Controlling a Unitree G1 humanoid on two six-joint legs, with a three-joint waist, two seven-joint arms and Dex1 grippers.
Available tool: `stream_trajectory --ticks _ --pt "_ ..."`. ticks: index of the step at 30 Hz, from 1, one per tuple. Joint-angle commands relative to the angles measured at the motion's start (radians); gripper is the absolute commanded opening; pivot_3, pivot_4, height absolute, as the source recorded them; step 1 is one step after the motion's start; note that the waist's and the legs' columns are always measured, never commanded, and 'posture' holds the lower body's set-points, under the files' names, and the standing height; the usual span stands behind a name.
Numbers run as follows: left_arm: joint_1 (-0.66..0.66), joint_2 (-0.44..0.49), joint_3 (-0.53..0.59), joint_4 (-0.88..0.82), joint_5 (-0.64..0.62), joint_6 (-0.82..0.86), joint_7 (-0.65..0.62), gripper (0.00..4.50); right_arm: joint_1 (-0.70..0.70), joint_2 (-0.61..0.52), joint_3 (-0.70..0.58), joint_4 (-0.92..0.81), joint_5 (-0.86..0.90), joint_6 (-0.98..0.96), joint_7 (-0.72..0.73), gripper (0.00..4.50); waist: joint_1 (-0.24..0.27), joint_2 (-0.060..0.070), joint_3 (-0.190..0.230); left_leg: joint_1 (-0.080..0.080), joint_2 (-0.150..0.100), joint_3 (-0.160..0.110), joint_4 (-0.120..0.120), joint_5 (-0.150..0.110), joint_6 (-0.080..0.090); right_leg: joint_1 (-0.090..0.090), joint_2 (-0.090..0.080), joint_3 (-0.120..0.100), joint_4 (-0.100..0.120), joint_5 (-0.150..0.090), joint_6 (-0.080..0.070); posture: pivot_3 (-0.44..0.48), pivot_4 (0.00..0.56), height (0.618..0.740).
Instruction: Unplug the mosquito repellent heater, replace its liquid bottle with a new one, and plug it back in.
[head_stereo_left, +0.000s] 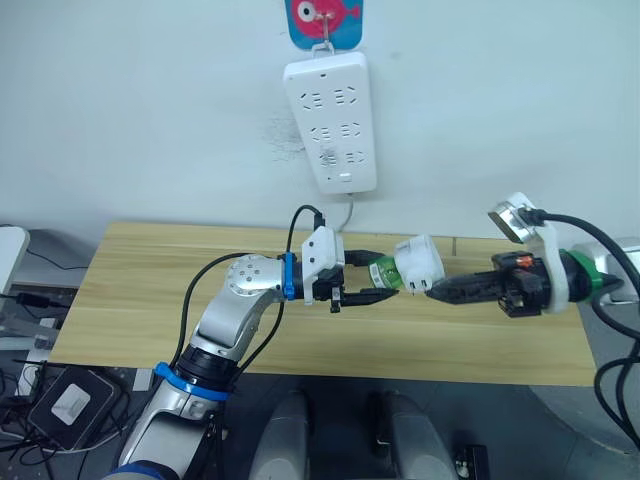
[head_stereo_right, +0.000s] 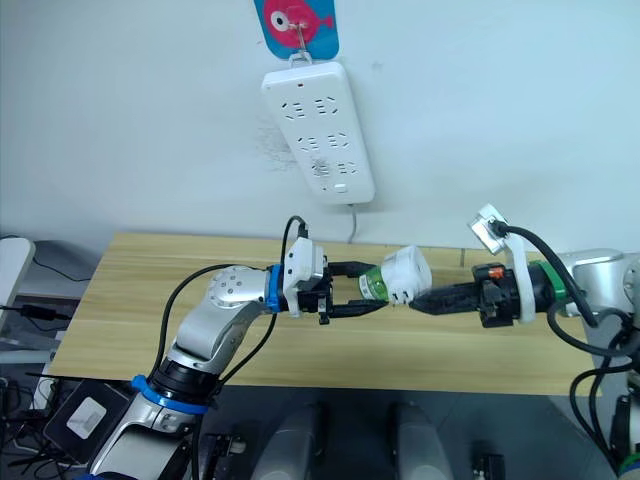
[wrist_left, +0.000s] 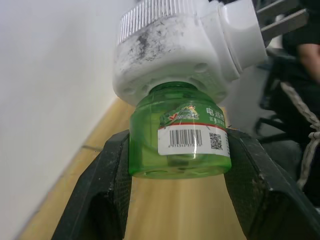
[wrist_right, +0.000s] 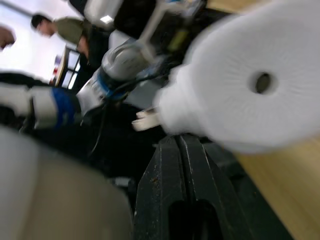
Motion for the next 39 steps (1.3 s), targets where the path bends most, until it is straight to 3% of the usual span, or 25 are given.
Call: stream_trajectory --ticks 1,7,22,30,39 --pt "-0.006 0.002 -0.011 -0.016 0.005 -0.022 -0.021 2.26 -0.044 0.001 -0.008 0.002 0.034 -0.034 0.047 0.02 -0.006 0.0 0.0 0.001 0.0 0.0 0.0 0.0 0.0 0.0 0.0 0.0 0.001 0.0 0.0 -0.007 0.273 0.74" --pt "-0.009 -0.001 -0.029 -0.029 0.005 0.026 -0.027 2.26 -0.077 0.013 0.009 0.022 0.06 -0.031 0.037 0.02 -0.017 0.0 0.0 0.001 0.0 0.0 0.0 0.0 0.001 0.0 0.0 0.0 0.002 0.0 0.0 -0.016 0.272 0.74" --pt "-0.035 -0.007 0.023 -0.012 -0.045 0.048 -0.042 2.26 0.149 -0.143 -0.037 -0.074 0.03 -0.075 0.148 0.02 -0.017 0.0 0.0 0.0 -0.001 -0.001 0.0 0.0 0.001 0.0 0.0 -0.001 0.001 0.0 0.0 -0.024 0.273 0.74" --pt "-0.042 -0.019 -0.008 -0.015 -0.025 0.049 -0.039 2.26 0.16 -0.005 0.011 -0.121 0.132 -0.156 -0.044 0.02 -0.019 0.0 0.0 0.0 -0.001 -0.001 0.0 0.0 0.001 0.0 0.0 -0.001 0.002 0.0 0.0 -0.027 0.277 0.74" --pt "-0.003 0.05 -0.076 -0.053 -0.002 0.071 -0.113 2.26 0.05 0.008 0.105 0.045 0.483 -0.294 -0.379 0.02 -0.022 0.0 0.0 0.0 0.0 -0.001 0.0 0.0 0.001 0.0 0.0 0.0 0.002 0.0 0.0 -0.025 0.277 0.74"
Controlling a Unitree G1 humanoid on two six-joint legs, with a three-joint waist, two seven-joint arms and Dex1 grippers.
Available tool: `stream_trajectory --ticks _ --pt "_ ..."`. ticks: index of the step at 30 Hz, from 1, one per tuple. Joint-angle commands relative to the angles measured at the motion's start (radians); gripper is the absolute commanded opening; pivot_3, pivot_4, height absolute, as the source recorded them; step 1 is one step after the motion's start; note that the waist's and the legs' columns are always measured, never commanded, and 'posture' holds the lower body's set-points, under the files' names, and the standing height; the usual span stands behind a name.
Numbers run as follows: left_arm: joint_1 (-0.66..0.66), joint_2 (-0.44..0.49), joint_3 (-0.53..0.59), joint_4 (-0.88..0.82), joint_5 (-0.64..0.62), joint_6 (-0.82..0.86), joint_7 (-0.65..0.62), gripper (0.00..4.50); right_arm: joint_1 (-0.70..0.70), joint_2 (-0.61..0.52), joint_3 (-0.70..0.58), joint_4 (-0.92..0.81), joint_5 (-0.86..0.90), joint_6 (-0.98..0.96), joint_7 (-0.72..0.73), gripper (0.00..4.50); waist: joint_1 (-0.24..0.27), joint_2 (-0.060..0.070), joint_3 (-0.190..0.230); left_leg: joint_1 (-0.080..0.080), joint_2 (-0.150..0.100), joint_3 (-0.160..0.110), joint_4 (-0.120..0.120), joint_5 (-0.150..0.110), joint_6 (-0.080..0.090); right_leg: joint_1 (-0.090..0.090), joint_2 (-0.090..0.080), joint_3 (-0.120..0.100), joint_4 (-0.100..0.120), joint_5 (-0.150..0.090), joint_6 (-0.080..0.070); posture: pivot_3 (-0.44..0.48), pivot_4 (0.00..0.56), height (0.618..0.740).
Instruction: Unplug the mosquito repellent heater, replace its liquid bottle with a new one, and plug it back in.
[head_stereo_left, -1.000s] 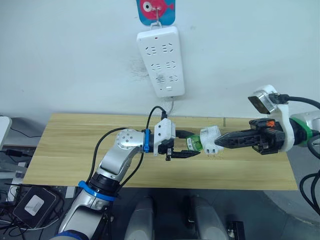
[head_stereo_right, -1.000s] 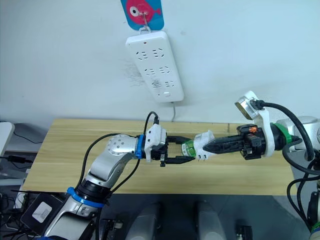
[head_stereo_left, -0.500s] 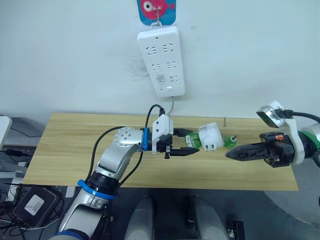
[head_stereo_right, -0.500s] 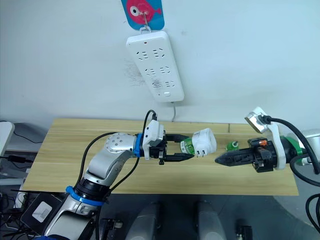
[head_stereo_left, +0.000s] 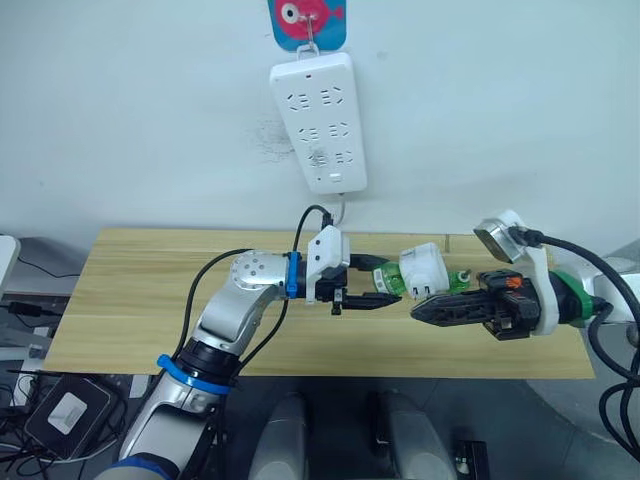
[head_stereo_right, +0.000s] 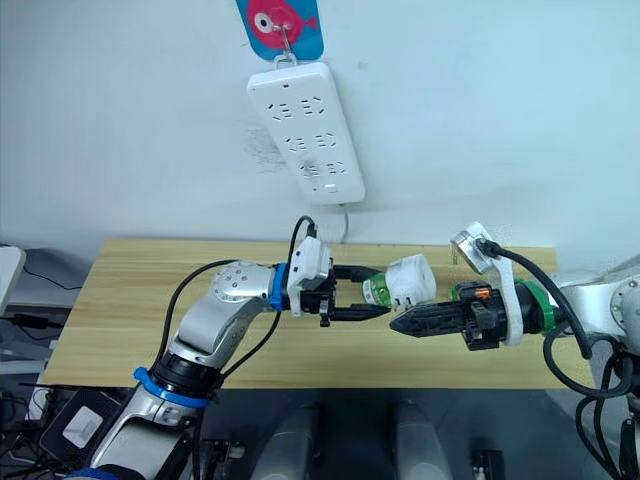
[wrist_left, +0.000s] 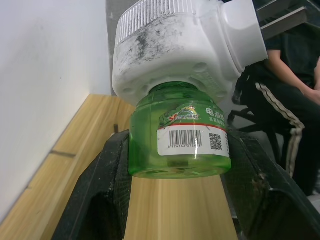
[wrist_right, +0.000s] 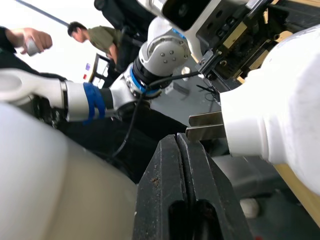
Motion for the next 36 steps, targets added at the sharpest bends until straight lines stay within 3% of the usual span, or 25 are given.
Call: stream_trajectory --ticks 1,10,19,36 --pt "0.032 0.021 -0.07 -0.067 0.004 0.006 -0.067 2.26 -0.032 -0.023 0.001 0.052 0.181 -0.115 -0.13 0.02 0.0 0.0 0.0 0.0 0.0 0.0 0.0 0.0 0.0 0.0 0.0 0.0 0.0 0.0 0.0 -0.026 0.277 0.74" --pt "0.035 0.028 -0.072 -0.077 -0.004 0.014 -0.073 2.26 -0.012 -0.042 0.023 0.054 0.238 -0.173 -0.249 0.02 0.0 0.0 0.0 -0.001 0.0 0.0 0.0 0.0 0.0 0.0 0.0 0.0 -0.001 0.0 0.0 -0.029 0.278 0.74" --pt "0.04 0.032 -0.072 -0.093 -0.015 0.032 -0.082 2.26 -0.05 0.019 0.036 0.103 0.238 -0.267 -0.444 0.02 -0.001 0.0 0.0 -0.001 0.0 0.0 0.0 0.0 0.0 0.0 0.0 0.0 -0.001 0.0 0.0 -0.032 0.279 0.74" --pt "0.044 0.028 -0.06 -0.103 -0.027 0.041 -0.086 2.26 -0.051 0.057 0.041 0.074 0.128 -0.276 -0.547 0.02 -0.001 0.0 0.0 -0.001 0.0 0.0 0.0 0.0 0.0 0.0 0.0 0.0 -0.001 0.0 0.0 -0.032 0.279 0.74"
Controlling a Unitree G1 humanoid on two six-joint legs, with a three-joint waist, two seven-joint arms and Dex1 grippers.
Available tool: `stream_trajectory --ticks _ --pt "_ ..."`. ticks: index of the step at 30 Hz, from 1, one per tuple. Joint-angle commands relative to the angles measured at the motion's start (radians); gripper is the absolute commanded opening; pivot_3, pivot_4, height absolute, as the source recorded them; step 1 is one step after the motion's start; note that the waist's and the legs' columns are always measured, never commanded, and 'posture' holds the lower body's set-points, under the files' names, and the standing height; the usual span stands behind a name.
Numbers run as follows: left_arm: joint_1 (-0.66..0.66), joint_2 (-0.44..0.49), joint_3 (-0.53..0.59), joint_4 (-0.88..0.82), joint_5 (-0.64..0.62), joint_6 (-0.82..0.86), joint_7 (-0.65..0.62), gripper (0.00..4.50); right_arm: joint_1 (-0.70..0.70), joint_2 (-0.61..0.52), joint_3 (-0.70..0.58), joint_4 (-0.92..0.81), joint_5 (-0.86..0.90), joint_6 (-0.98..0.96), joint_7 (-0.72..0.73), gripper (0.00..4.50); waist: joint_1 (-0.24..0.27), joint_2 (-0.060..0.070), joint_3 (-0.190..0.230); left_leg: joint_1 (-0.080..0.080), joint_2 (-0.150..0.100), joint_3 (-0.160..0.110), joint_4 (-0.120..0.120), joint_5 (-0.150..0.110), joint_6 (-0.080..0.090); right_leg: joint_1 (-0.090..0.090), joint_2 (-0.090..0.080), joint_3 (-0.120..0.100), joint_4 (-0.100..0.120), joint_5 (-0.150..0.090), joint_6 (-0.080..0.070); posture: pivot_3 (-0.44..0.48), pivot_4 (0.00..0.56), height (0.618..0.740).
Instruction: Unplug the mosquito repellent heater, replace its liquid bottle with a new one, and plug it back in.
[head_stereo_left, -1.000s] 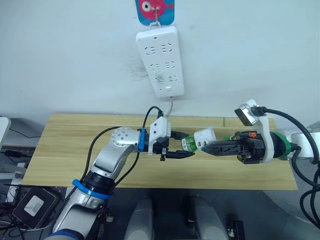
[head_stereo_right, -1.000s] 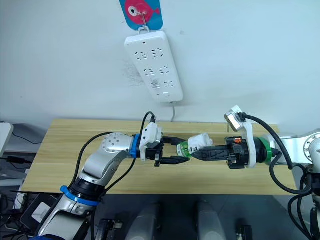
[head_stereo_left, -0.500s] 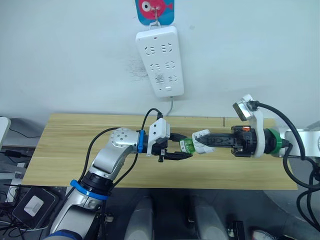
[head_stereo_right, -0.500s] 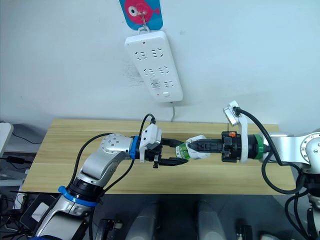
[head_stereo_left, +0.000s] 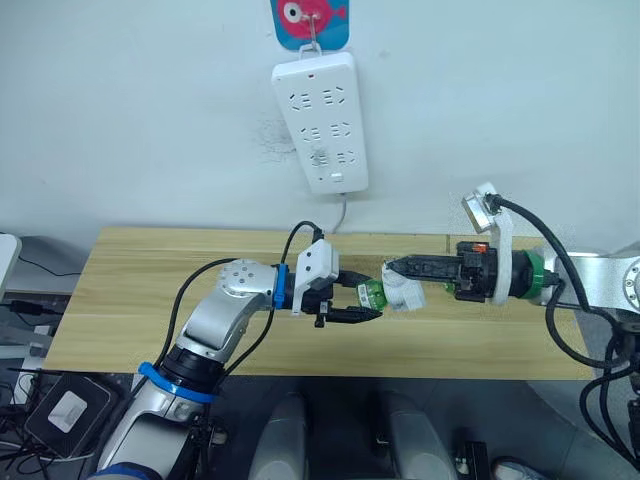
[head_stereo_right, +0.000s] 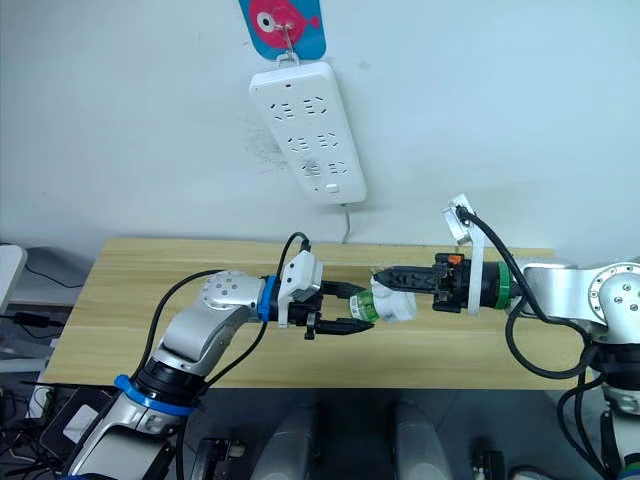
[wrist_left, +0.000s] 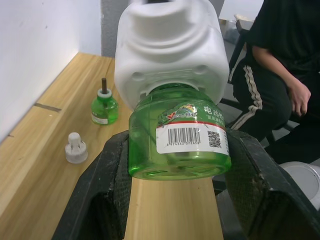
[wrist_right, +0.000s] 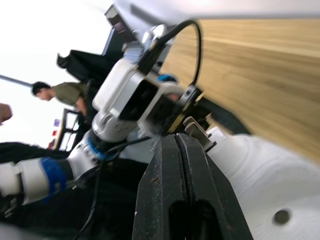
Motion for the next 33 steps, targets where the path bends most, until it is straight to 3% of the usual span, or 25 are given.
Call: stream_trajectory --ticks 1,4,8,11,17,21,33 --pt "0.001 -0.016 -0.044 -0.091 -0.032 -0.032 -0.066 2.26 -0.012 -0.016 -0.048 0.02 -0.069 -0.067 -0.034 0.02 0.0 0.0 0.0 0.0 0.0 0.0 0.0 0.0 0.0 0.0 0.0 0.0 0.0 0.0 0.0 -0.031 0.278 0.74" --pt "-0.003 -0.016 -0.04 -0.079 -0.027 -0.039 -0.065 2.26 -0.004 -0.053 -0.067 -0.012 -0.042 -0.014 0.068 0.02 0.001 0.0 0.0 0.0 0.0 0.0 0.0 0.0 0.0 0.0 0.0 0.0 0.0 0.0 0.0 -0.031 0.278 0.74" --pt "-0.008 -0.011 -0.016 -0.039 -0.018 -0.058 -0.057 2.26 0.005 -0.144 -0.183 -0.084 -0.098 0.079 0.416 0.19 0.004 0.0 0.0 -0.001 -0.001 0.0 0.0 0.0 0.0 0.0 0.0 0.0 -0.001 0.0 0.0 -0.024 0.28 0.74" --pt "-0.006 0.007 0.004 -0.026 -0.025 -0.067 -0.076 2.26 0.037 -0.216 -0.215 -0.136 -0.393 -0.038 0.658 0.88 0.003 0.0 0.0 -0.001 0.0 0.0 0.0 0.0 0.0 0.0 0.0 0.0 -0.002 0.0 0.0 -0.025 0.279 0.74" --pt "-0.028 0.022 0.033 0.004 -0.05 -0.085 -0.117 2.26 0.192 -0.324 -0.171 -0.169 -0.82 -0.32 1.053 3.0 0.002 0.0 0.0 0.001 0.0 0.001 0.0 0.0 0.0 0.0 0.001 0.0 -0.001 0.0 0.0 -0.036 0.276 0.74" --pt "-0.072 0.01 0.03 0.047 -0.037 -0.145 -0.154 2.26 0.25 -0.276 -0.141 -0.19 -0.903 -0.374 1.09 4.45 0.002 0.0 0.0 0.001 0.0 0.001 0.0 0.0 0.0 0.0 0.001 0.0 -0.001 0.0 0.0 -0.033 0.274 0.74" --pt "-0.139 -0.019 0.012 0.088 -0.031 -0.178 -0.193 2.26 0.242 -0.149 -0.081 -0.256 -0.985 -0.37 1.06 4.49 0.002 0.0 0.0 0.001 0.0 0.001 0.0 0.0 -0.001 0.0 0.001 0.0 0.0 0.0 0.0 -0.033 0.274 0.74"
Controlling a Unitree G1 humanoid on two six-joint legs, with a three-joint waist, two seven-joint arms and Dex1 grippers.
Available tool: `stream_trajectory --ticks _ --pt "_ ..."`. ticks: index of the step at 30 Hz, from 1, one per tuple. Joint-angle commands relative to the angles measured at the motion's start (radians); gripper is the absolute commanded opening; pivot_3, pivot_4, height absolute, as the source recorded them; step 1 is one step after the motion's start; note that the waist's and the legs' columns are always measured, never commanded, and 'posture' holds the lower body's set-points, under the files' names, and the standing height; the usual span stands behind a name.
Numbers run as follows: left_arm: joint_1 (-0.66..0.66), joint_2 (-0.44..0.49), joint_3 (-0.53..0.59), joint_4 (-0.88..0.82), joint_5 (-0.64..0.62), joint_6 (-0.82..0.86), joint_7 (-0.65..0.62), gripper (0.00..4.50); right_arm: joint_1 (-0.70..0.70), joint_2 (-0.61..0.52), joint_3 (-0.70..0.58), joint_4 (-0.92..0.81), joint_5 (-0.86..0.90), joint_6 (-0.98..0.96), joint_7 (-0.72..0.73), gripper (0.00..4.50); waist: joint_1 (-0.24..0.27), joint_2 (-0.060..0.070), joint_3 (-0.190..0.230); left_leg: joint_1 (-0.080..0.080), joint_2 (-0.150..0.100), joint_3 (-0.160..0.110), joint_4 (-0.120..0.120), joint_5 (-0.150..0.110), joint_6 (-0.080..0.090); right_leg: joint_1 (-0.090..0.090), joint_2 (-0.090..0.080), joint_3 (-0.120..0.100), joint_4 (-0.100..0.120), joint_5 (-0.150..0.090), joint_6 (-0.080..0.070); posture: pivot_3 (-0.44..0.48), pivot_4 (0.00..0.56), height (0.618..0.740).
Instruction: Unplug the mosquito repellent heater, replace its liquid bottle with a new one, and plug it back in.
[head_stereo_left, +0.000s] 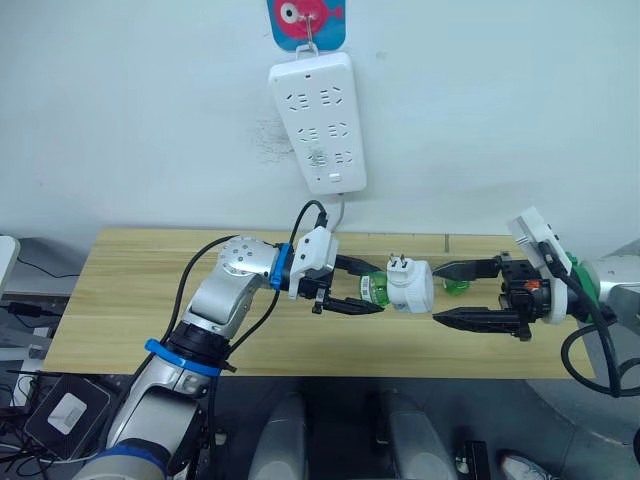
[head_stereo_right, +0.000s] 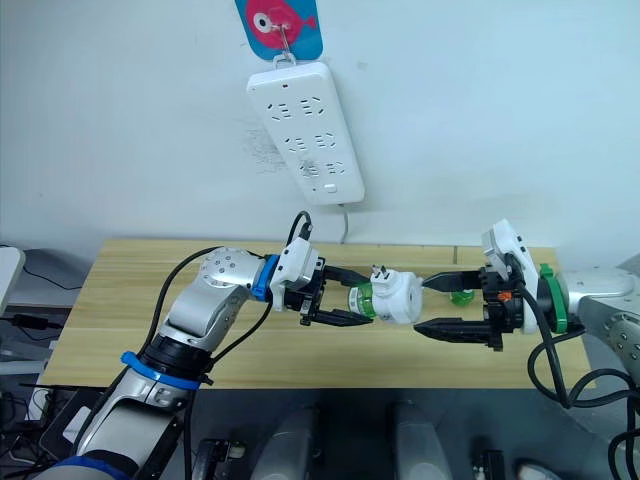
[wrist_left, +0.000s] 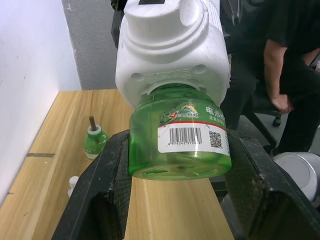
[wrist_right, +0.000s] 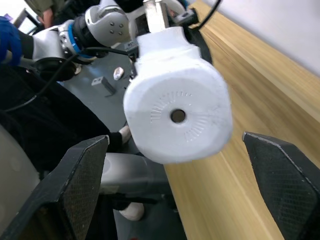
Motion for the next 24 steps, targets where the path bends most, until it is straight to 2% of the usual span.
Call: stream_trajectory --ticks 1,15,20,24 --pt "-0.01 -0.007 -0.006 -0.039 -0.01 -0.002 -0.015 2.26 -0.019 0.017 0.0 -0.047 -0.01 -0.007 -0.008 4.49 0.0 0.0 0.0 0.0 0.0 0.0 0.0 0.0 0.0 0.0 0.0 0.0 0.0 0.0 0.0 -0.029 0.267 0.74" --pt "-0.008 -0.018 -0.018 -0.053 -0.007 0.031 -0.006 2.26 -0.063 0.087 0.054 -0.078 -0.082 -0.011 -0.03 4.49 -0.001 0.0 0.0 0.0 0.0 0.0 0.0 0.001 -0.002 0.0 0.0 0.0 0.001 0.0 0.0 -0.029 0.267 0.74" --pt "-0.007 -0.024 -0.015 -0.053 -0.005 0.026 0.0 2.26 -0.045 0.087 0.06 -0.075 -0.113 -0.038 -0.008 3.03 0.0 0.0 0.0 0.001 0.0 0.0 0.0 0.001 -0.002 0.0 0.0 0.0 0.002 0.0 0.0 -0.023 0.258 0.74" --pt "-0.006 -0.027 -0.017 -0.059 -0.005 0.029 0.005 2.26 -0.045 0.096 0.055 -0.071 -0.115 -0.038 -0.013 3.01 0.0 0.0 0.0 0.001 0.0 0.0 0.0 0.001 -0.003 0.0 0.0 0.0 0.002 0.0 0.0 -0.022 0.262 0.74"
